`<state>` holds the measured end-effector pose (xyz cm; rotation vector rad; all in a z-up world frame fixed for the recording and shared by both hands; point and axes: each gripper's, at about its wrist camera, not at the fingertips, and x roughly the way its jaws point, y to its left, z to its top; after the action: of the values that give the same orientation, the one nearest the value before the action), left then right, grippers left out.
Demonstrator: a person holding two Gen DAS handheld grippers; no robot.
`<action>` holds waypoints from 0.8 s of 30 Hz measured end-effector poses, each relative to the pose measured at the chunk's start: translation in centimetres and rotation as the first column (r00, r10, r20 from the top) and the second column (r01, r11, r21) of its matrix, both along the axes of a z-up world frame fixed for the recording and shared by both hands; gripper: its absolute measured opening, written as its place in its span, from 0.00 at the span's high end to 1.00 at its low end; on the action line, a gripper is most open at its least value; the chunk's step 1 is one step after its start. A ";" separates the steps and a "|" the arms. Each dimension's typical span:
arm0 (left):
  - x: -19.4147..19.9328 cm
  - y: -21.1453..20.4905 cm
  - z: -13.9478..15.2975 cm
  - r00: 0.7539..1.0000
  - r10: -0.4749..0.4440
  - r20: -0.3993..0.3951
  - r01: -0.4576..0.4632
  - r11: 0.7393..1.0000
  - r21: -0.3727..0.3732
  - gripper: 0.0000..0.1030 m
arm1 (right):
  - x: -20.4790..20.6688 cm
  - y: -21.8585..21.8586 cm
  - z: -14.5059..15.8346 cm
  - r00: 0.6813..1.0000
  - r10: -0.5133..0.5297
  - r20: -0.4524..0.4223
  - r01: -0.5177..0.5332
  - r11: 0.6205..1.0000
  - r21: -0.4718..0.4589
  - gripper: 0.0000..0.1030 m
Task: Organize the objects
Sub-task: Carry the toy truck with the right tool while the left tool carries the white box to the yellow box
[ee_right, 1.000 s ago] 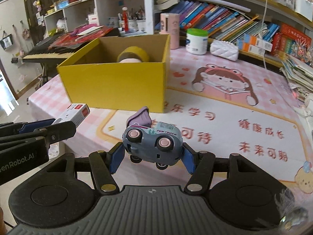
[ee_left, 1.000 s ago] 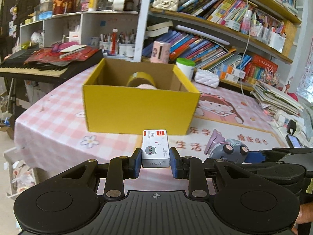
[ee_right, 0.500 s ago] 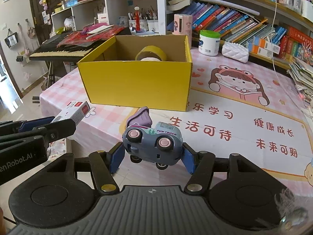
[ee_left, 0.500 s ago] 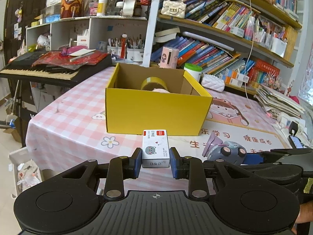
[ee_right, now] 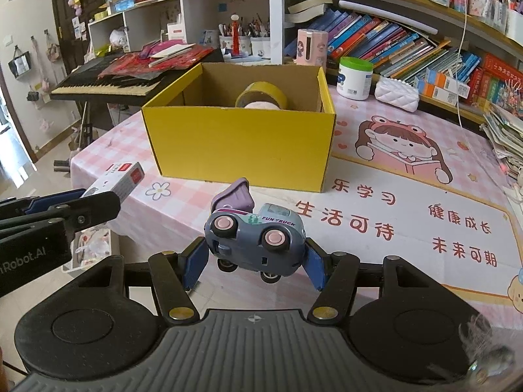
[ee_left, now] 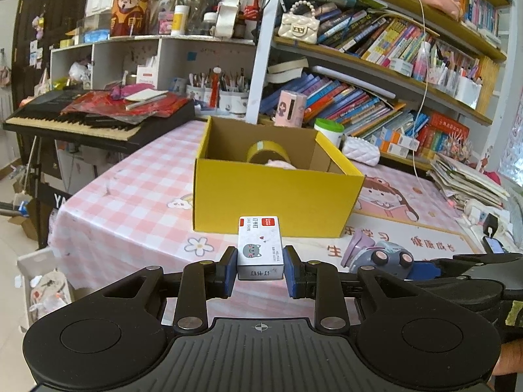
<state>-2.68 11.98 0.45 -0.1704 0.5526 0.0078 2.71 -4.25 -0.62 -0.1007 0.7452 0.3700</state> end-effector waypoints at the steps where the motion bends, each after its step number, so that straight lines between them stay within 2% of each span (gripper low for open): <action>1: 0.0 0.0 0.1 1.000 0.000 0.006 0.000 1.000 0.003 0.73 | 0.0 0.0 0.1 1.000 -0.005 0.003 0.005 1.000 0.004 0.42; 12: 2.9 0.0 1.6 0.998 -0.015 0.062 0.015 1.000 0.001 0.73 | 2.9 0.2 2.8 0.996 -0.014 0.093 0.012 1.000 0.019 0.42; 17: 5.0 0.0 2.3 0.996 -0.011 0.090 0.010 1.000 0.013 0.73 | 5.6 0.5 4.2 0.990 -0.014 0.141 0.007 0.999 0.046 0.42; 24: 9.5 0.5 2.7 0.995 0.026 0.096 -0.028 0.999 0.022 0.73 | 10.6 1.0 4.9 0.986 0.016 0.164 -0.024 0.998 0.052 0.42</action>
<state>6.80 12.49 3.13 -0.1547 0.4547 0.0319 13.26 -3.25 4.25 -0.0865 0.5724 0.3959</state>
